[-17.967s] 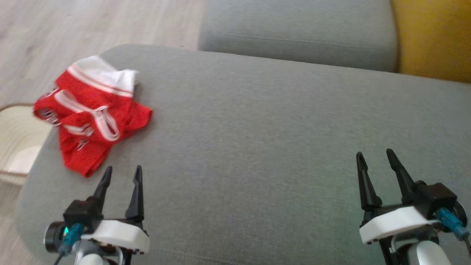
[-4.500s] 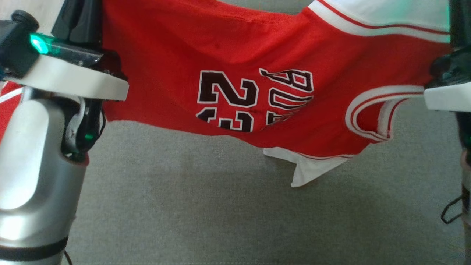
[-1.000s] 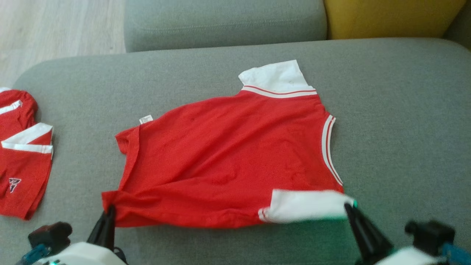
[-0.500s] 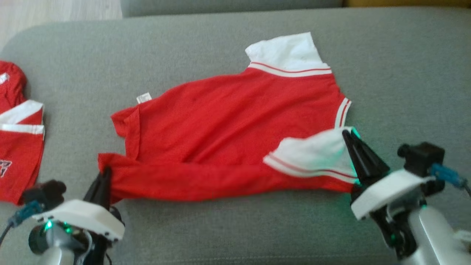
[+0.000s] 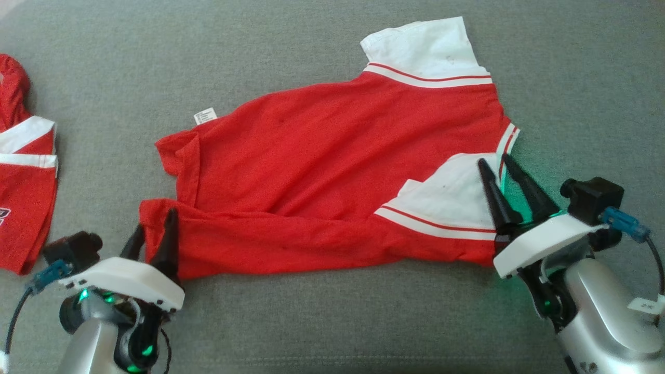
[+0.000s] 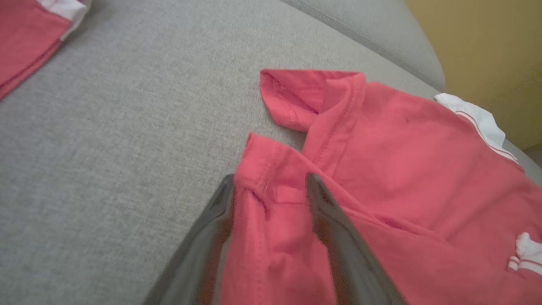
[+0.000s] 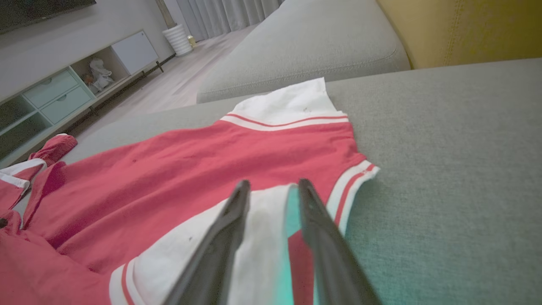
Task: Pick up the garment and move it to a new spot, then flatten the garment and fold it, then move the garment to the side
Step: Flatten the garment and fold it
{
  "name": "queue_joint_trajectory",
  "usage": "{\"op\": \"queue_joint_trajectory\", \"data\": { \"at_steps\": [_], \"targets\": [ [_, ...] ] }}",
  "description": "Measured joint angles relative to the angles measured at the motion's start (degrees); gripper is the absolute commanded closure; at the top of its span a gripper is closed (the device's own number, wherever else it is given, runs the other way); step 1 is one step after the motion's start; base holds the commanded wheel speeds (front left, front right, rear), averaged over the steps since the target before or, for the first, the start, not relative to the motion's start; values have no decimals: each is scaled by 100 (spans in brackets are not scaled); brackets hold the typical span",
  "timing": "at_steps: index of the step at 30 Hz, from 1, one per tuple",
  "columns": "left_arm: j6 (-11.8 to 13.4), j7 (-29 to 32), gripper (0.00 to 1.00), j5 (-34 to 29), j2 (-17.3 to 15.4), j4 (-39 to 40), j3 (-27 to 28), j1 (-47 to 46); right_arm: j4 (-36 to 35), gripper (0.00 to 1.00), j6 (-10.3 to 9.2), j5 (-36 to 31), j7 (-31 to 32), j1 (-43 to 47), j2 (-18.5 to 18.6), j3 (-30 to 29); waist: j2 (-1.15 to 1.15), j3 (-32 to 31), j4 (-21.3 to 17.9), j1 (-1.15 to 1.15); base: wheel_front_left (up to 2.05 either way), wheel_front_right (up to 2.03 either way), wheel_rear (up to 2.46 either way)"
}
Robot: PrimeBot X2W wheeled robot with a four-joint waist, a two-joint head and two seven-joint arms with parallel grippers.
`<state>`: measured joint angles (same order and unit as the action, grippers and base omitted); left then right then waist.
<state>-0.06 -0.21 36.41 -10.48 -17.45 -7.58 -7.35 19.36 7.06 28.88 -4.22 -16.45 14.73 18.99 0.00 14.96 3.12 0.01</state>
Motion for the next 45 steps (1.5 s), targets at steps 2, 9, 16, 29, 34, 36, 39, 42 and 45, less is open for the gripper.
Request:
{"op": "queue_joint_trajectory", "data": {
  "at_steps": [2,9,16,29,34,36,39,42,45],
  "targets": [
    [3,-216,0,-76,1,-38,-3,-18,10,0,0,1,-145,-18,-25,2,0,-15,-28,0,0,0,0],
    [350,-1263,0,-846,-1,460,4,48,-301,0,0,-657,-648,92,-183,-582,0,-218,-103,-1,0,0,0],
    [662,-1408,0,-1734,-25,1437,-113,435,-1290,0,0,-1593,-527,915,-688,-1332,0,-476,-94,-1,0,0,0],
    [655,-1408,0,-1960,18,1296,-316,1118,-2296,0,0,-1837,71,2185,-1091,-1505,0,-720,-88,-1,0,0,0],
    [655,-1408,0,-1960,18,1205,-322,1117,-2346,0,0,-1837,125,2191,-1131,-1555,0,-735,-95,-1,0,0,0],
    [655,-1407,0,-1959,18,1196,-323,1116,-2353,0,0,-1837,130,2192,-1152,-1556,0,-729,-94,-1,0,0,0],
    [656,-1404,0,-1958,18,1192,-333,1115,-2352,0,0,-1836,174,2191,-1177,-1560,0,-715,-94,-1,0,0,0],
    [625,-1373,0,-1817,19,1103,-330,1107,-2309,0,0,-1817,203,2190,-1190,-1581,0,-698,-88,-1,0,0,0],
    [497,-1289,0,-1619,27,802,-324,1072,-2083,0,0,-1780,321,2185,-1198,-1635,0,-666,-83,-1,0,0,0]
  ]
}}
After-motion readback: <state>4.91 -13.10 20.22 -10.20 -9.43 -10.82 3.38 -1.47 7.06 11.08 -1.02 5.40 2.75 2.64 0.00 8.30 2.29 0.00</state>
